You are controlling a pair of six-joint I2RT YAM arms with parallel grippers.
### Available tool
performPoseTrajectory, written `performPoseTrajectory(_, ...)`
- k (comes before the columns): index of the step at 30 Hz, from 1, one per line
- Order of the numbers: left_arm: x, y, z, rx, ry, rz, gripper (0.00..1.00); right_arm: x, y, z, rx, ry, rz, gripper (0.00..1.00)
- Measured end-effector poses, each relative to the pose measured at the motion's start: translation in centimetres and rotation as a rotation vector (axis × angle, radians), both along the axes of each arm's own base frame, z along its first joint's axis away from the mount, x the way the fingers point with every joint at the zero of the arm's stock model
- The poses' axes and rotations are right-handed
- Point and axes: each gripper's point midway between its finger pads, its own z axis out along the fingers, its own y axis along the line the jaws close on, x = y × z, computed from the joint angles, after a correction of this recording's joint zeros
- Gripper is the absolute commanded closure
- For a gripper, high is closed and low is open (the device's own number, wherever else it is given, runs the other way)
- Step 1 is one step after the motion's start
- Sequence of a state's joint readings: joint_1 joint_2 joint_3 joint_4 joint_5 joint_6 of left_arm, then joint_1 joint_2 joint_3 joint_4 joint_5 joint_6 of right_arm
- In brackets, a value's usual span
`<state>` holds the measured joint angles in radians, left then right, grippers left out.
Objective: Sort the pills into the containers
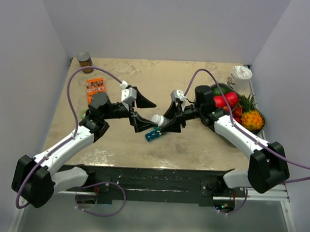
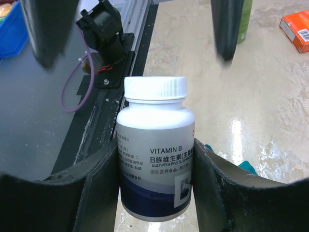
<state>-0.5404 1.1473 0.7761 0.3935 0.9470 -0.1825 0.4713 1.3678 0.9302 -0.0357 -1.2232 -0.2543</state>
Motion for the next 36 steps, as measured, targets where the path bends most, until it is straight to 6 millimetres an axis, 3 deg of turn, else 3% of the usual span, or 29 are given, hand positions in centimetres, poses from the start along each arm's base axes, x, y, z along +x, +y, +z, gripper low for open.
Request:
performPoseTrajectory(4, 1.1, 1.9, 3.3, -0.112, 0.077, 0.102, 0.01, 0.1, 0.0, -0.2, -0.004, -0.010, -0.003, 1.00)
performPoseTrajectory(7, 1.3, 2.3, 3.9, -0.140, 0.203, 0.134, 0.01, 0.3, -0.1, -0.3, -0.012, -0.015, -0.013, 1.00)
performPoseTrajectory(12, 1.1, 2.2, 2.7, -0.144, 0.464, 0.155, 0.07, 0.6, -0.1, -0.6, -0.022, -0.024, -0.030, 1.00)
performPoseTrajectory(18, 2.4, 2.3, -0.5, -0.047, 0.694, 0.361, 0.15, 0.9, -0.1, -0.7, -0.032, -0.031, -0.048, 1.00)
performPoseTrajectory(23, 2.2, 1.3, -1.3, 0.043, 0.735, 0.430, 0.20, 1.2, -0.1, -0.9, -0.039, -0.035, -0.061, 1.00)
performPoseTrajectory(27, 2.3, 1.0, -2.4, 0.087, 0.759, 0.457, 0.37, 1.2, -0.1, -0.9, -0.040, -0.036, -0.064, 1.00)
performPoseTrajectory(34, 2.3, 0.4, -4.1, 0.147, 0.793, 0.461, 0.43, 1.3, -0.2, -0.9, -0.042, -0.036, -0.066, 1.00)
performPoseTrajectory(36, 2.3, 0.2, -4.2, 0.155, 0.790, 0.455, 0.54, 1.3, -0.2, -1.0, -0.045, -0.035, -0.069, 1.00)
